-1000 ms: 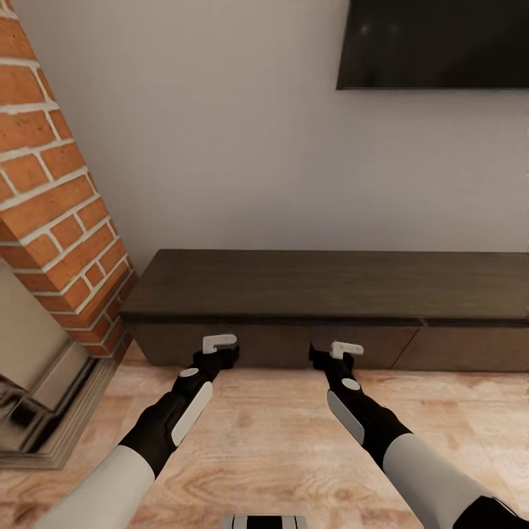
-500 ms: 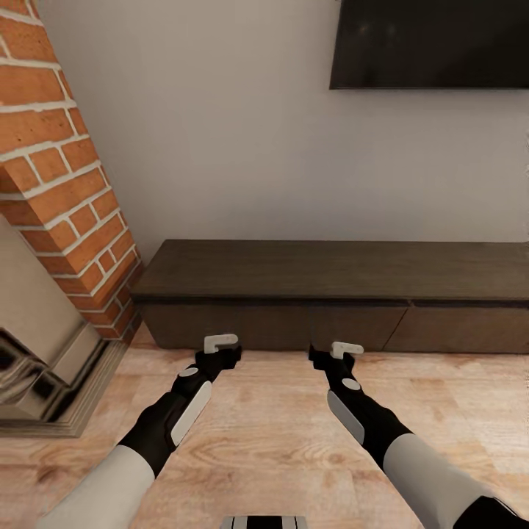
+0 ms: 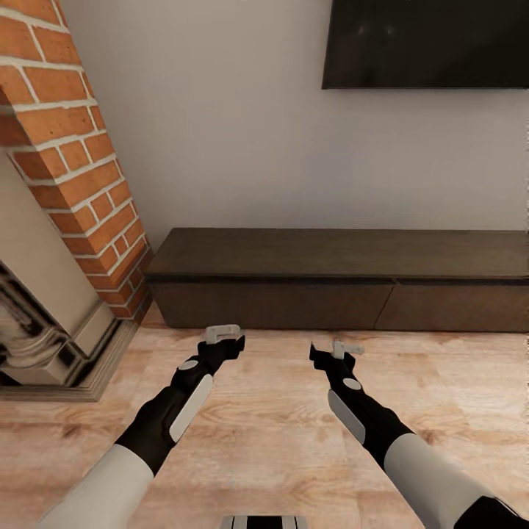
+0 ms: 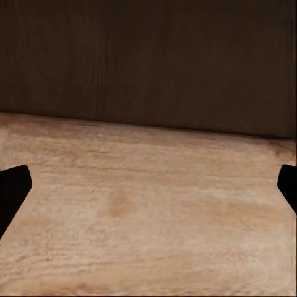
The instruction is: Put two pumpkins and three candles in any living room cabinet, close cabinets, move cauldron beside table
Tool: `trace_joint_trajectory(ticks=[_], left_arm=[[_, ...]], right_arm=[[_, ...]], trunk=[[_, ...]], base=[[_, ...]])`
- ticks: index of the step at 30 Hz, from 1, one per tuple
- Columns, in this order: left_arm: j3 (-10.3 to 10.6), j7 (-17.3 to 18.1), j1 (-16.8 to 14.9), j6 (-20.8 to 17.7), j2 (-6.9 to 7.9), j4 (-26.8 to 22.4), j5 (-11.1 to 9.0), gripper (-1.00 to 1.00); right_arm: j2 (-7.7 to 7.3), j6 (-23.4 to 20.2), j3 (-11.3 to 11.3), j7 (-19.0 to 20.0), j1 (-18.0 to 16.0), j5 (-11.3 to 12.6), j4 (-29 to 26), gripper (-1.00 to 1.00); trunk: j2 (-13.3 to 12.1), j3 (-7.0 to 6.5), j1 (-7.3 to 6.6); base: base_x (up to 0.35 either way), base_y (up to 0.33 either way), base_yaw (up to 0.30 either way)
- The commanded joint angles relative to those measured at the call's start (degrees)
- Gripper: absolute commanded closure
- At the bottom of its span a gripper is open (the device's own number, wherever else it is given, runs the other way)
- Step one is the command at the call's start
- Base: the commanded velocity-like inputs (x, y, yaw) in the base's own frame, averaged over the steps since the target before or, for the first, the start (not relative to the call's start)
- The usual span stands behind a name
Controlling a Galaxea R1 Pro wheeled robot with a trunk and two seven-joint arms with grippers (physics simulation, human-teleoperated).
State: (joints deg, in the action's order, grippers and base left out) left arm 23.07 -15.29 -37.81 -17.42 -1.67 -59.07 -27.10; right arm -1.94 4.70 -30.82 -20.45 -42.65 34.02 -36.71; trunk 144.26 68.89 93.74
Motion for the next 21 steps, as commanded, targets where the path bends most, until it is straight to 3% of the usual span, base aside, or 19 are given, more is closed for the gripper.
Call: trace_joint_trajectory(ticks=[1, 8, 14, 21], left_arm=[[0.14, -0.51, -0.02, -0.62, 0.00, -0.31, -0.60, -1.00], [-0.38, -0.54, 0.00, -5.40, -0.15, -0.95, -0.74, -1.00], [-4.00, -0.50, -0.07, -11.99, -0.37, -1.25, -0.65, -1.00], [-4.68, -0.53, -0.15, -14.10, -0.44, -1.60, -0.58, -1.00]], right_arm=[[-0.10, 0.35, -0.47, -0.38, -0.06, 0.63, -0.03, -1.00], [-0.09, 0.19, -0.55, -0.50, -0.06, 0.60, -0.04, -1.00], [-0.06, -0.46, -0.28, -0.55, -0.06, 0.86, -0.02, -1.00], [-0.17, -0.74, -0.38, -0.59, -0.06, 0.88, -0.10, -1.00]], trunk=[[0.02, 0.05, -0.05], [0.01, -0.18, -0.07], [-0.07, -1.50, -0.23], [-0.17, -3.06, -0.41]], base=[[-0.344, 0.000, 0.000], [-0.270, 0.000, 0.000], [-0.025, 0.000, 0.000], [-0.001, 0.000, 0.000]])
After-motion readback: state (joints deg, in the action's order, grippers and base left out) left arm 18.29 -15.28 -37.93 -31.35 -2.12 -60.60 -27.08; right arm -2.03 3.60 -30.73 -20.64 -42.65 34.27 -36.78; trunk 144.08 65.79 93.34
